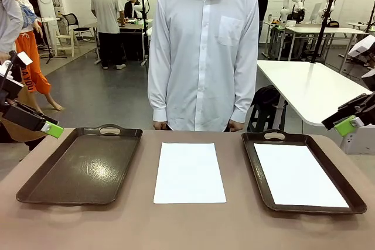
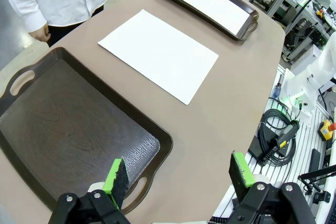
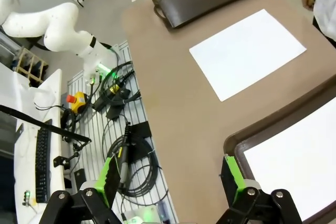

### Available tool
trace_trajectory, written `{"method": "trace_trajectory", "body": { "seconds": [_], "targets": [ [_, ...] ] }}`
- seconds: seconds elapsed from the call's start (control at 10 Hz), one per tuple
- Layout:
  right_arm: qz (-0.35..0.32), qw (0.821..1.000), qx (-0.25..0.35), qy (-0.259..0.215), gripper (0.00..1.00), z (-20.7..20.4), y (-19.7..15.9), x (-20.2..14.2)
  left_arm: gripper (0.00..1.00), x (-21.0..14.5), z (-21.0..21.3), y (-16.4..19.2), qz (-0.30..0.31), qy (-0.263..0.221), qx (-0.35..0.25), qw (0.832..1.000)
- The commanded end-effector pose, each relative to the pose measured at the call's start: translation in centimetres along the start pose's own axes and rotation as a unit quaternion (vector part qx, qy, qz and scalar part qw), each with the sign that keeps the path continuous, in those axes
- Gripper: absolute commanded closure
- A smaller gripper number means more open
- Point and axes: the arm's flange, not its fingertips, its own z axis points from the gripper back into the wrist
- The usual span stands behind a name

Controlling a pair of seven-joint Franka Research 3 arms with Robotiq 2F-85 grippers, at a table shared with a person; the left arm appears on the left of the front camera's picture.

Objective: Sort the A4 documents.
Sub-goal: Receive the A4 Paper.

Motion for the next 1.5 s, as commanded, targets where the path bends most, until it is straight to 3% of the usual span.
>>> {"method": "trace_trajectory", "body": {
  "seconds": [0.0,1.4],
  "targets": [
    [0.005,1.000,-0.002,-0.001,0.00,0.06,0.29,0.22,0.00,-0.03,0.06,0.23,-0.009,-0.008,-0.008,1.000],
    [0.005,1.000,-0.002,-0.001,0.00,0.06,0.29,0.22,0.00,-0.03,0.06,0.23,-0.009,-0.008,-0.008,1.000]
  ]
}}
